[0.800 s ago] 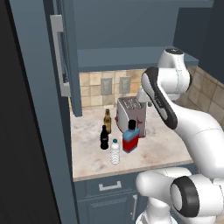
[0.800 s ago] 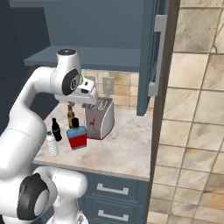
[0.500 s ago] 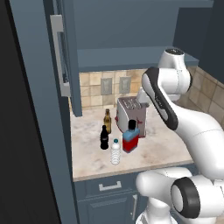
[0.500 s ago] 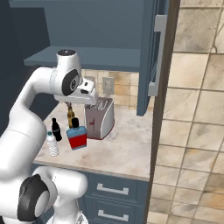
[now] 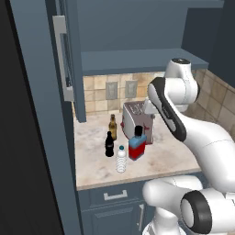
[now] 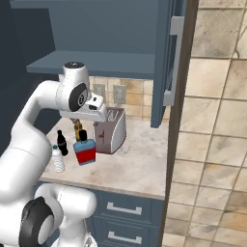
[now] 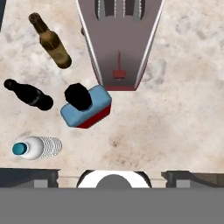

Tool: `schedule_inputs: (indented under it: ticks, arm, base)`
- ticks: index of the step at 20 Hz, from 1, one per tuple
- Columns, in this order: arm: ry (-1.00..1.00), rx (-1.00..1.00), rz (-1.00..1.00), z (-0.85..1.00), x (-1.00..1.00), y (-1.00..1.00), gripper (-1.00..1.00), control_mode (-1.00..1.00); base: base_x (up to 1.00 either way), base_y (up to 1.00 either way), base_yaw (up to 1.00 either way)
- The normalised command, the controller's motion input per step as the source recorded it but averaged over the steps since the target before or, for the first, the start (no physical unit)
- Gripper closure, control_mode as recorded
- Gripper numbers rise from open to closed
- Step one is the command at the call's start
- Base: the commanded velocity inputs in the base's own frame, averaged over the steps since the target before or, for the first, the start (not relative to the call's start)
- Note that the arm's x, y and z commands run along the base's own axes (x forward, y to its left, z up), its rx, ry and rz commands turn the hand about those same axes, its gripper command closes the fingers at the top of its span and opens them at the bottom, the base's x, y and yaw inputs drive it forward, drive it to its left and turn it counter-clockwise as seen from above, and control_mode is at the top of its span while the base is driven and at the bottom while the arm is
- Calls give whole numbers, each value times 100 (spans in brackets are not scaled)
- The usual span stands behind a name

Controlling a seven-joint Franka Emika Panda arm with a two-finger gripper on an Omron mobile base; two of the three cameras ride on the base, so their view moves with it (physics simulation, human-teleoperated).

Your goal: Sort all alcoholic drinks to one cabinet, and non-alcoholic drinks to the other.

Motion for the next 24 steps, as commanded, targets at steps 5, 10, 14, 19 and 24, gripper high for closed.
schedule_inputs:
  ticks: [5,10,14,19,24]
  arm:
    - [0,0,3,-18,-27,11,-100,-100]
    - [-4,0,5,-14,-31,18,-100,-100]
    - [-8,0,6,-14,-28,15,-100,-100]
    - [-15,0,6,-9,-30,11,-100,-100]
    - [-18,0,5,-4,-30,3,-100,-100]
  base:
    - [0,0,0]
    - [0,0,0]
    - [0,0,0]
    - [0,0,0]
    - [0,0,0]
